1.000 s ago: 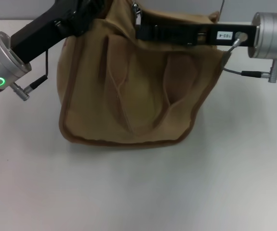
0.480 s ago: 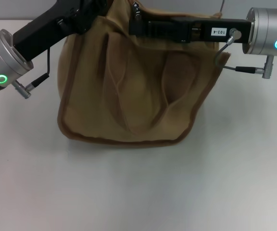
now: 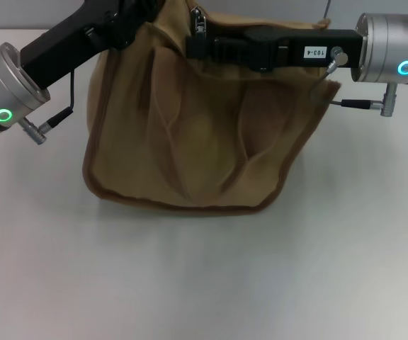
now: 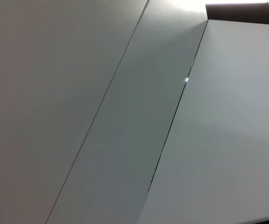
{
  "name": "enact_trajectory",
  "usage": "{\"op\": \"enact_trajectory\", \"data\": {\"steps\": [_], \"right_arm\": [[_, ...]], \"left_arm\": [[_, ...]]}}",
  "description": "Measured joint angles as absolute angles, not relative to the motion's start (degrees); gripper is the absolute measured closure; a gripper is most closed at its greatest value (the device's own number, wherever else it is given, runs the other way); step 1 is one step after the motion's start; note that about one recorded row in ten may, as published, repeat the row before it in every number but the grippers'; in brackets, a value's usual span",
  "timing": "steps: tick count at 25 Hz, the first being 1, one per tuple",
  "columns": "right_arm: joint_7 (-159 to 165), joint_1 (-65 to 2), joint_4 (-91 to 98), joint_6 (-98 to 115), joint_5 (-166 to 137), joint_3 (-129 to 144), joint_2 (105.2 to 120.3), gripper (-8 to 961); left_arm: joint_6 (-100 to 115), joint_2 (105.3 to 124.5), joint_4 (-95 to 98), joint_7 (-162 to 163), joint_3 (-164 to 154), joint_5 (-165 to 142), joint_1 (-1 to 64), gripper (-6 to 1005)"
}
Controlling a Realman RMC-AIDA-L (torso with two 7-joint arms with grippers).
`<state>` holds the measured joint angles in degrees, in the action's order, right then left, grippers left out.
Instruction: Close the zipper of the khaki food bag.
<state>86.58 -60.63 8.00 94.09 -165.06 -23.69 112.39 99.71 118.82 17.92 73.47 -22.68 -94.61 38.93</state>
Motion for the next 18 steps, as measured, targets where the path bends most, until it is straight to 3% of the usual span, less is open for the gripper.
{"op": "enact_trajectory", "data": {"steps": [12,14,18], "right_arm": [[86.39,-59.70,8.17,94.35,-163.01,-23.47,112.80,806],[86.39,-59.63,8.17,94.31,-163.01,-23.46,112.87,907],[86.39,-58.98,8.16,94.41,-162.93,-23.49,112.91,930]], "left_arm": [[99.62,118.82,17.89,73.34,-22.68,-94.60,38.83,962],[99.60,118.82,17.88,73.33,-22.67,-94.60,38.77,960],[99.58,118.83,17.84,73.34,-22.45,-94.66,38.58,955]]}}
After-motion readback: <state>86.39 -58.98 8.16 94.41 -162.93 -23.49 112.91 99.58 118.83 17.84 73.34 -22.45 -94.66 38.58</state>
